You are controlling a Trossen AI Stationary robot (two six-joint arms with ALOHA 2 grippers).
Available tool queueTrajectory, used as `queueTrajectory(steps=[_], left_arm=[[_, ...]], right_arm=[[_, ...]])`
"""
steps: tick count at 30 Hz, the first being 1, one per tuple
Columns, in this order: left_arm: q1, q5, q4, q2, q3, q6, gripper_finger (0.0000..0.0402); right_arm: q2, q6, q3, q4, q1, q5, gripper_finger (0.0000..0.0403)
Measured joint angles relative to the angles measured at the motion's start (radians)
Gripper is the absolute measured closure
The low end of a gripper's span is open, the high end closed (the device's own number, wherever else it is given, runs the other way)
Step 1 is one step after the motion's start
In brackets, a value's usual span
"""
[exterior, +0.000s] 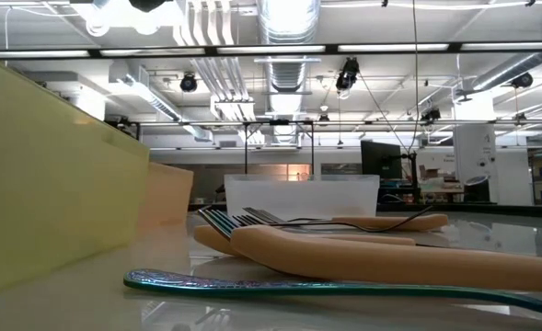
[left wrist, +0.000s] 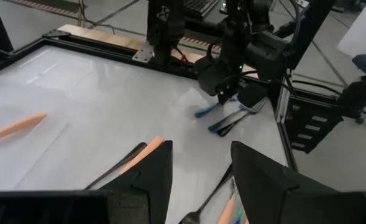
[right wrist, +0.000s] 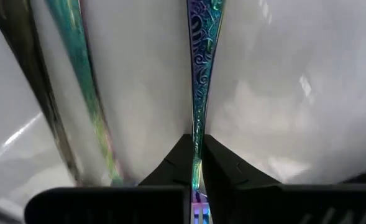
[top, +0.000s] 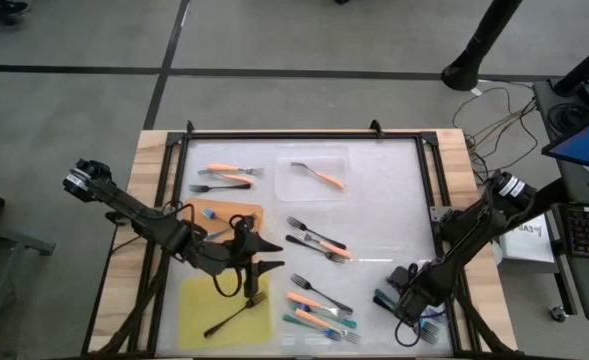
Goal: Sort silverware by color (type)
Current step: Put the blue fork into the orange bin
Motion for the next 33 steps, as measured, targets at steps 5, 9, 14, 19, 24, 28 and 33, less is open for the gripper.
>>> queueTrajectory(steps=[5,9,14,19,24,28,33], left_arm=[[0.000,-0.030,0.011,0.032,0.000,0.000,0.0258],[0.005,-0.034,0.061,0.084,0.000,0.000,0.0258],[0.007,-0.034,0.247,0.192,-0.001,0.085,0.0258],[0.012,-0.047,0.504,0.301,0.020,0.293,0.0258],[0.026,-0.239,0.622,0.380,0.077,0.431,0.0258],[0.060,-0.335,0.665,0.429,0.142,0.514,0.0258],[0.107,-0.336,0.669,0.472,0.235,0.558,0.0258]], right_arm=[[-0.079,-0.020,0.028,-0.030,-0.019,0.198,0.0393],[-0.153,-0.070,0.050,-0.030,-0.048,0.484,0.0393],[-0.210,-0.225,0.090,-0.020,-0.068,0.886,0.0394],[-0.203,-0.433,0.147,0.046,-0.089,1.176,0.0394],[-0.158,-0.699,0.204,0.170,-0.107,1.337,0.0394],[-0.096,-0.892,0.254,0.218,-0.118,1.441,0.0394],[-0.004,-1.040,0.326,0.211,-0.150,1.507,0.0394]])
